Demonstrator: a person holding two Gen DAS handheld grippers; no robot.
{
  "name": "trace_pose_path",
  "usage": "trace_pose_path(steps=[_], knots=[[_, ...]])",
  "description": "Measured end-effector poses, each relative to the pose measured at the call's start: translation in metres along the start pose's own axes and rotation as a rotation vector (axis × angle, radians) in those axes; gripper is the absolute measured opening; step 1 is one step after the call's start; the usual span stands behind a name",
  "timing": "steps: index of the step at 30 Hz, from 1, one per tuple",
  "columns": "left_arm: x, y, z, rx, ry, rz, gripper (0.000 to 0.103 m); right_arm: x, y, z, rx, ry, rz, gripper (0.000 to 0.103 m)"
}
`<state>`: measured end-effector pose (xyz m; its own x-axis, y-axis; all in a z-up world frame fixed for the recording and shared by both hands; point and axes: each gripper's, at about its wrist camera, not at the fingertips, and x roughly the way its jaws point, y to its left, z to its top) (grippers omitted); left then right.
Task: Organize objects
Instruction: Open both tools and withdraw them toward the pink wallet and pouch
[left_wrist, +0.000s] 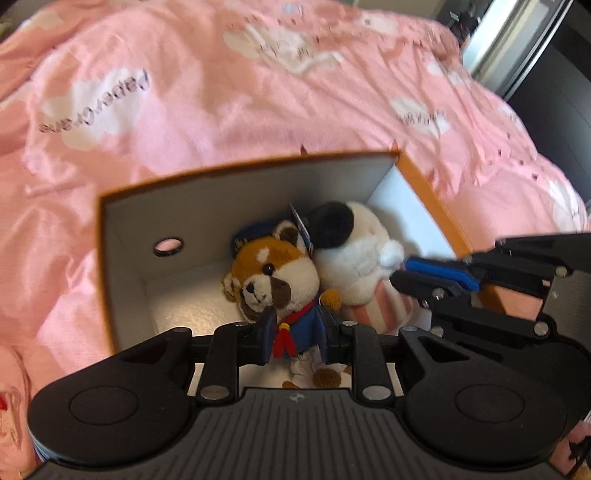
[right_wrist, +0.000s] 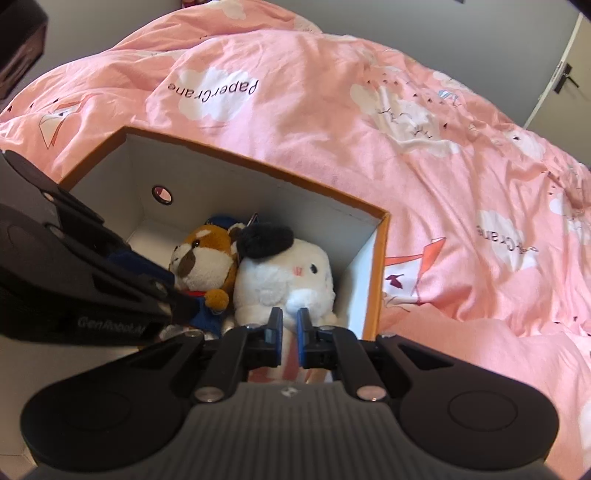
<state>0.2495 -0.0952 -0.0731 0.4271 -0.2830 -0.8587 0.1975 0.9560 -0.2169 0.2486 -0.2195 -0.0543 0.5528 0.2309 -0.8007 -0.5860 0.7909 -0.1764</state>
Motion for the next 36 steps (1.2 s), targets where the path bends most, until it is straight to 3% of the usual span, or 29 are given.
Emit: trace_pose_path(steps=[6,10,14,22,27,32,34,36], knots=[[-0.047,0.006,-0.017,-0.058,-0.142,0.032,0.028,-0.038,0.011,-0.003,0.106,-0.048,0.007,0.008],[-0.076,0.014,-0.020,-0.027,-0.173,0.062,0.028,-0.061,0.028,0.001,0.117,-0.106,0.029,0.009],[-0.104,0.030,-0.022,-0.011,-0.144,0.017,0.027,-0.080,0.053,0.014,0.097,-0.156,0.094,0.013],[-0.147,0.099,-0.029,-0.038,-0.057,0.025,0.027,-0.090,0.114,0.053,0.073,-0.158,0.265,0.018],[-0.167,0.150,-0.033,-0.080,-0.037,0.105,0.027,-0.078,0.157,0.072,0.033,-0.127,0.351,0.029],[-0.168,0.195,-0.042,-0.115,0.002,0.188,0.027,-0.047,0.188,0.082,0.032,-0.025,0.423,0.032],[-0.164,0.216,-0.047,-0.140,0.016,0.218,0.027,-0.036,0.200,0.086,0.032,0.008,0.442,0.042],[-0.161,0.232,-0.052,-0.153,0.032,0.238,0.027,-0.029,0.213,0.091,0.023,0.032,0.456,0.046]])
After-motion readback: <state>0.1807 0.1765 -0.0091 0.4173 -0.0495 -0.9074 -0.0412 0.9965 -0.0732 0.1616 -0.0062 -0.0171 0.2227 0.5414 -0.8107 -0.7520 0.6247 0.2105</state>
